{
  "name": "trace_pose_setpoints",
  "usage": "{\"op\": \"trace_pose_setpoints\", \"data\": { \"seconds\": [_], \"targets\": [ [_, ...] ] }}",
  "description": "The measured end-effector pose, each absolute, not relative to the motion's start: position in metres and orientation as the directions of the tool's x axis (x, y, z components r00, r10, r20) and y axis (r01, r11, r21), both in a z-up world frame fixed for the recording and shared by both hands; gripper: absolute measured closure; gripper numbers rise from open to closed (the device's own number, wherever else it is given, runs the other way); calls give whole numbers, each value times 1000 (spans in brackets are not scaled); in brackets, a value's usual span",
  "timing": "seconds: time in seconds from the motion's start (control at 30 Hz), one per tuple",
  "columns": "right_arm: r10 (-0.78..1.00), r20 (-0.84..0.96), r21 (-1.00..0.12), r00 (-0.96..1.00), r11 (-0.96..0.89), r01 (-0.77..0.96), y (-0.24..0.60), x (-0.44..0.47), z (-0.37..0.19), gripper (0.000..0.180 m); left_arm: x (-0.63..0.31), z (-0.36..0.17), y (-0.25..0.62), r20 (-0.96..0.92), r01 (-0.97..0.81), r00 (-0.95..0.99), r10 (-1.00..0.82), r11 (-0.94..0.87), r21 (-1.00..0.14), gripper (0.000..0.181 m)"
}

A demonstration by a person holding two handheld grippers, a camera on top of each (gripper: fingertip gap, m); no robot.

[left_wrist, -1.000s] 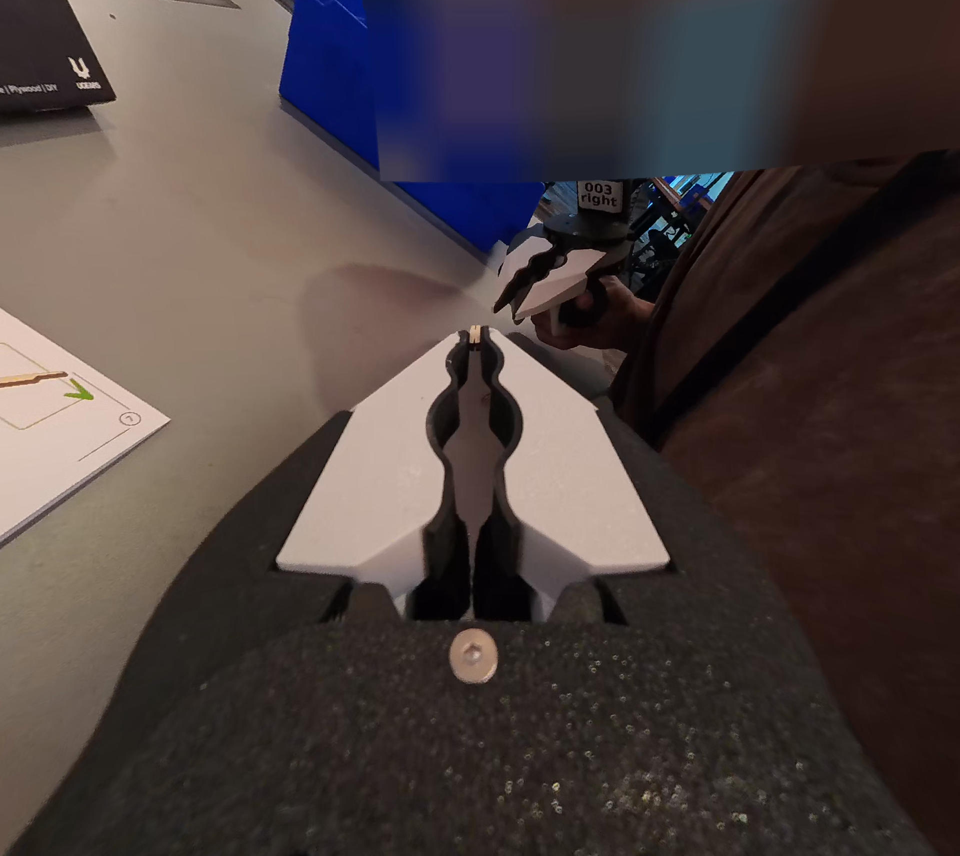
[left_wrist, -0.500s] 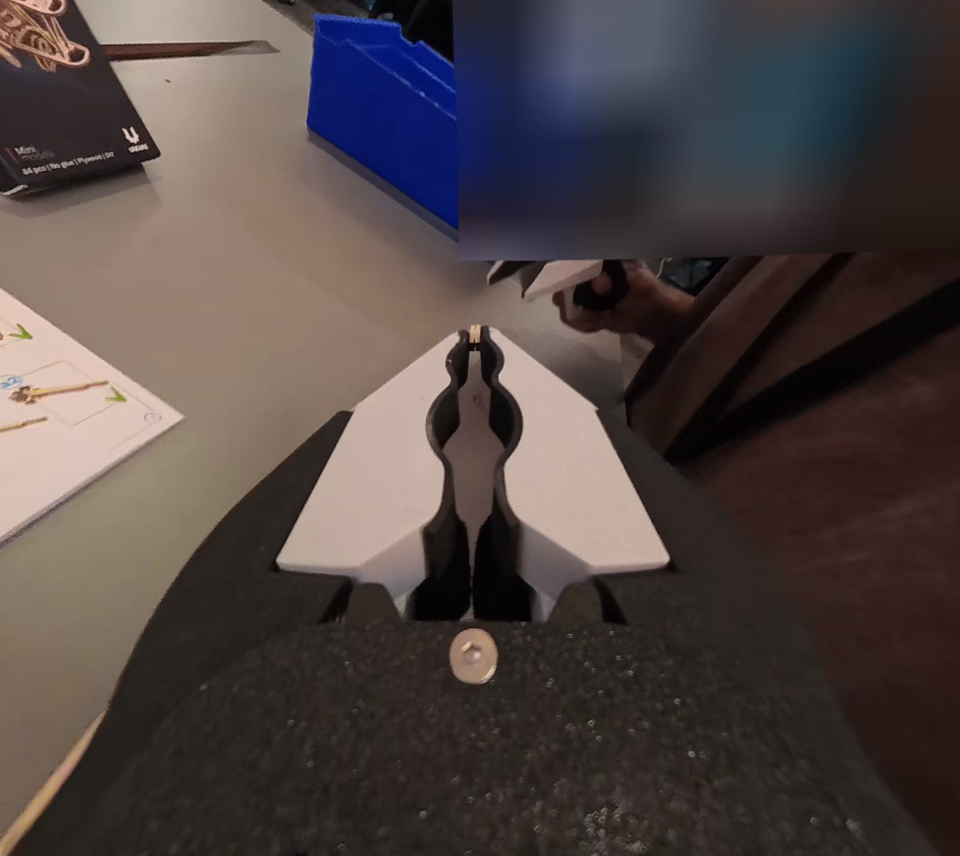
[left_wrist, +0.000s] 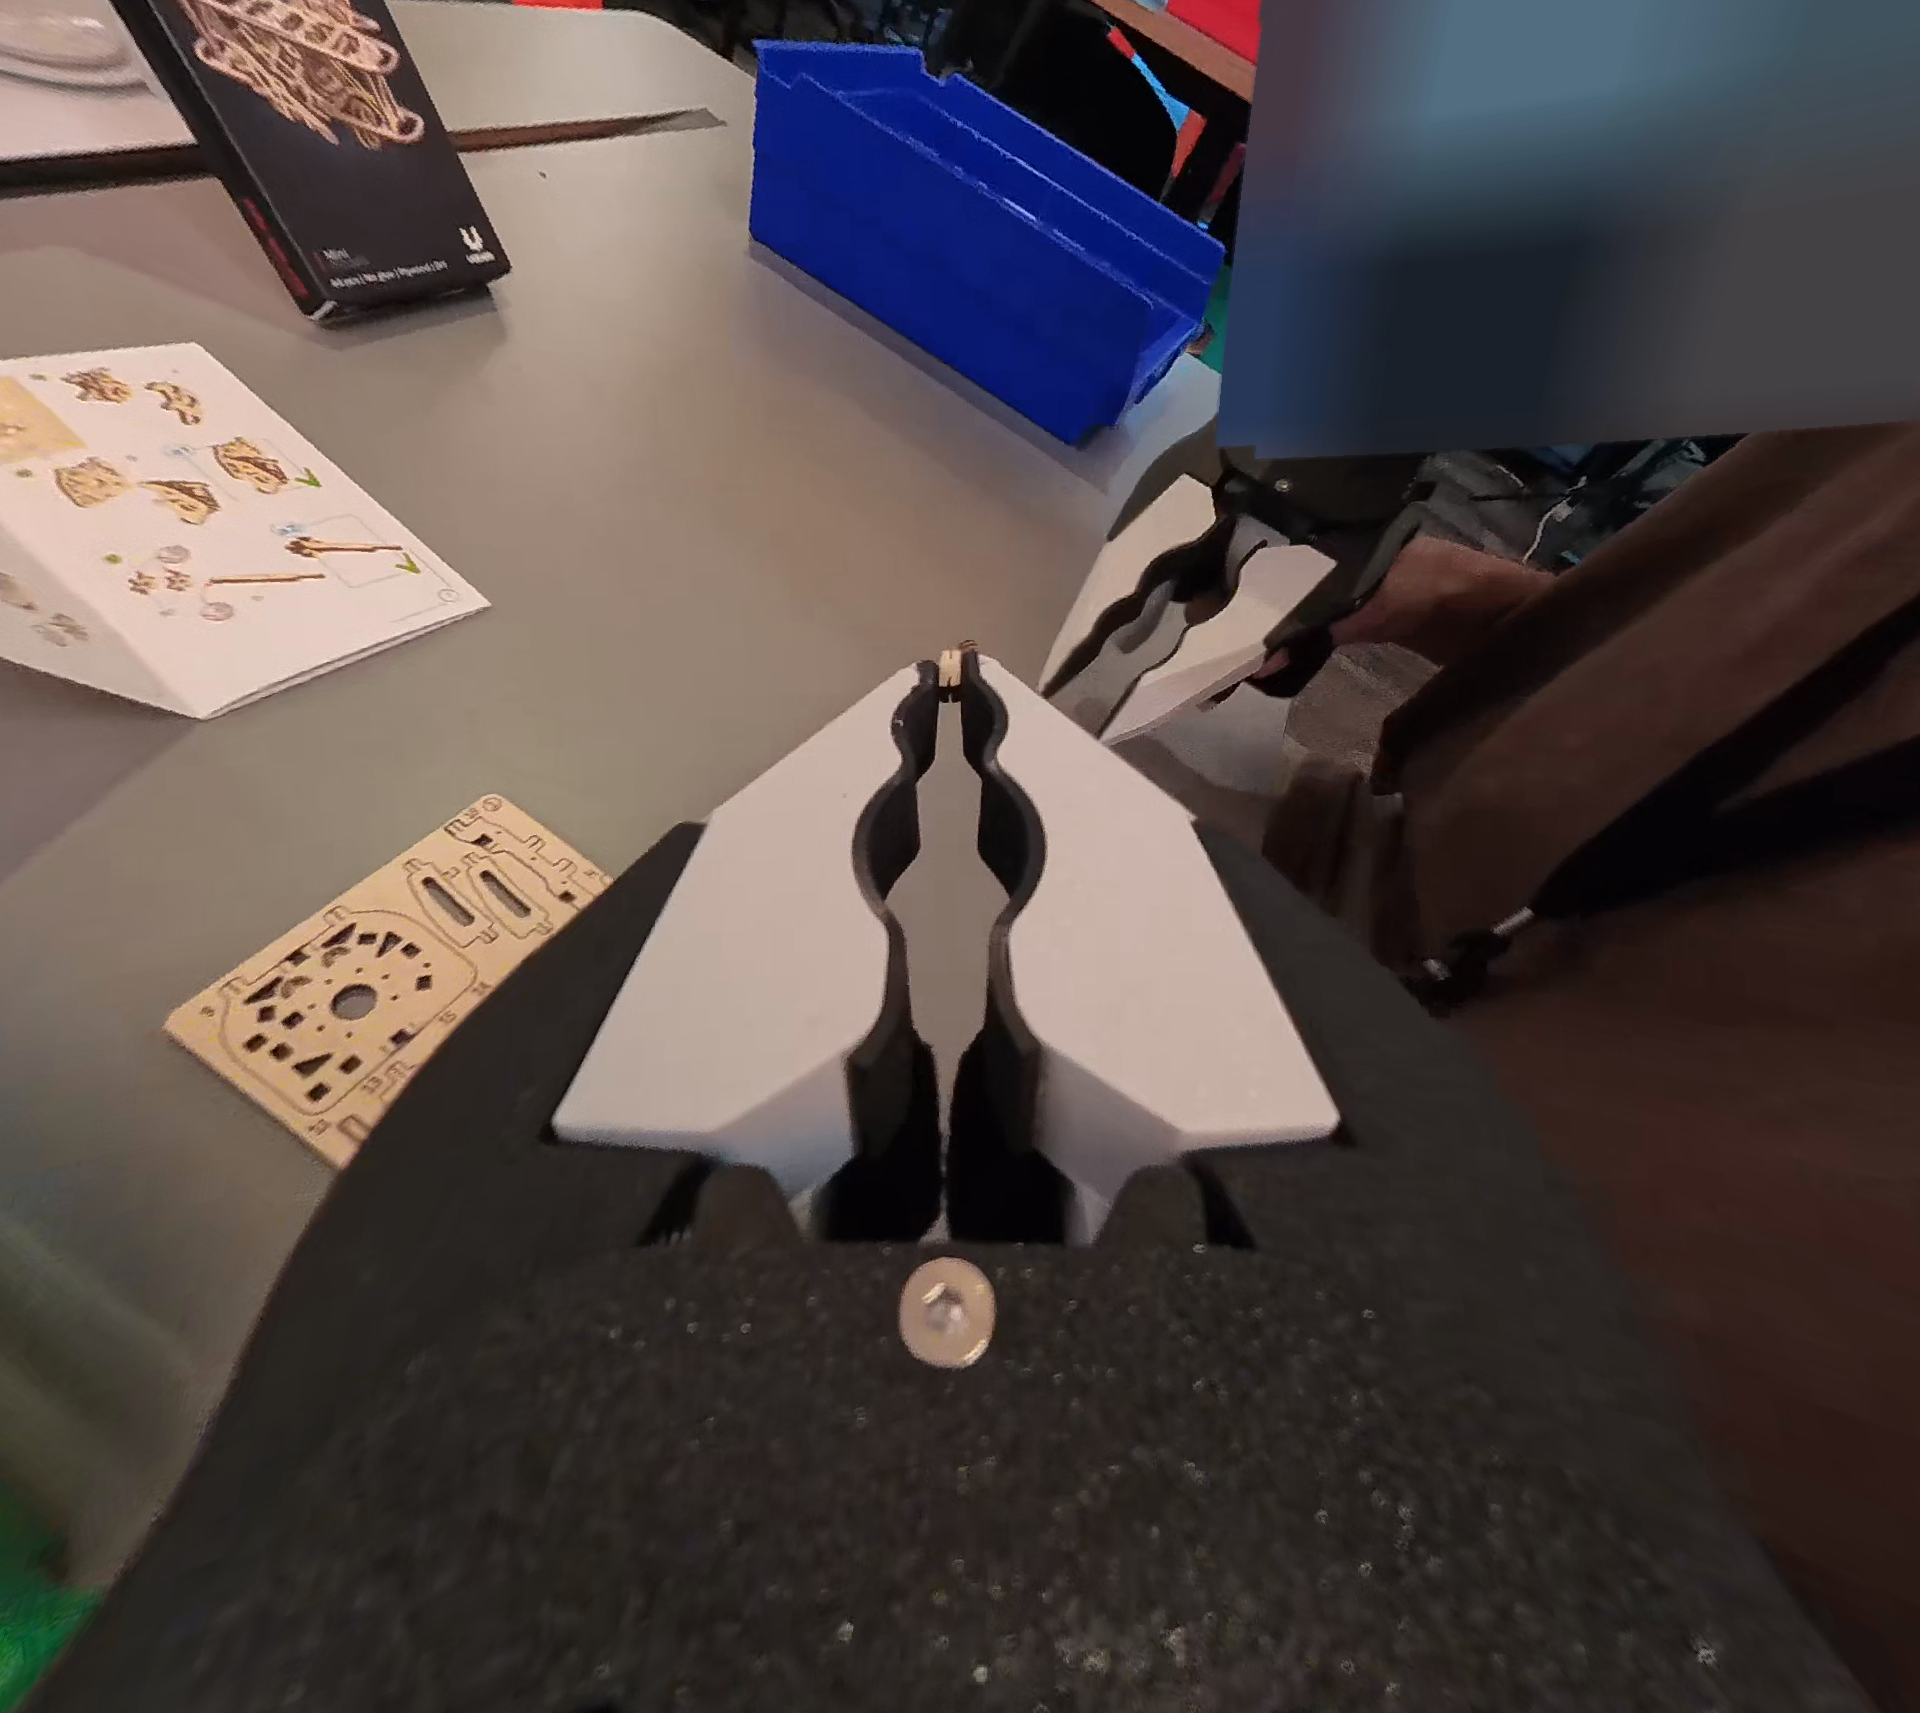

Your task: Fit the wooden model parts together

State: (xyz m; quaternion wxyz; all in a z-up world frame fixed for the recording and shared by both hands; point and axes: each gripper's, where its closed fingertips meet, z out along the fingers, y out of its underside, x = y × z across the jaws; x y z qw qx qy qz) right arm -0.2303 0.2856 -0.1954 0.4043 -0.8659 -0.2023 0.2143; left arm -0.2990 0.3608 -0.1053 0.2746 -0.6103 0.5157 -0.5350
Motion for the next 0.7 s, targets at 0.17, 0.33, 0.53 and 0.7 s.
{"op": "trace_pose_setpoints", "data": {
  "seconds": [0.17,0.33,0.53,0.7],
  "targets": [
    [525,-140,-772,839,-589,240,332,-262,-206,153,-306,-108,373,407,-294,-70,-911,-371,-881,180],
    [617,14,-707,787,-550,444,366,-283,-235,155,-312,-119,385,429,-302,-35,-903,-400,-865,180],
    [605,-49,-723,794,-570,390,381,-289,-239,155,-315,-120,387,441,-294,-36,-897,-412,-862,179],
    [610,-37,-709,791,-574,409,385,-290,-243,157,-315,-123,387,448,-304,-40,-893,-417,-857,180]
  ]
}}
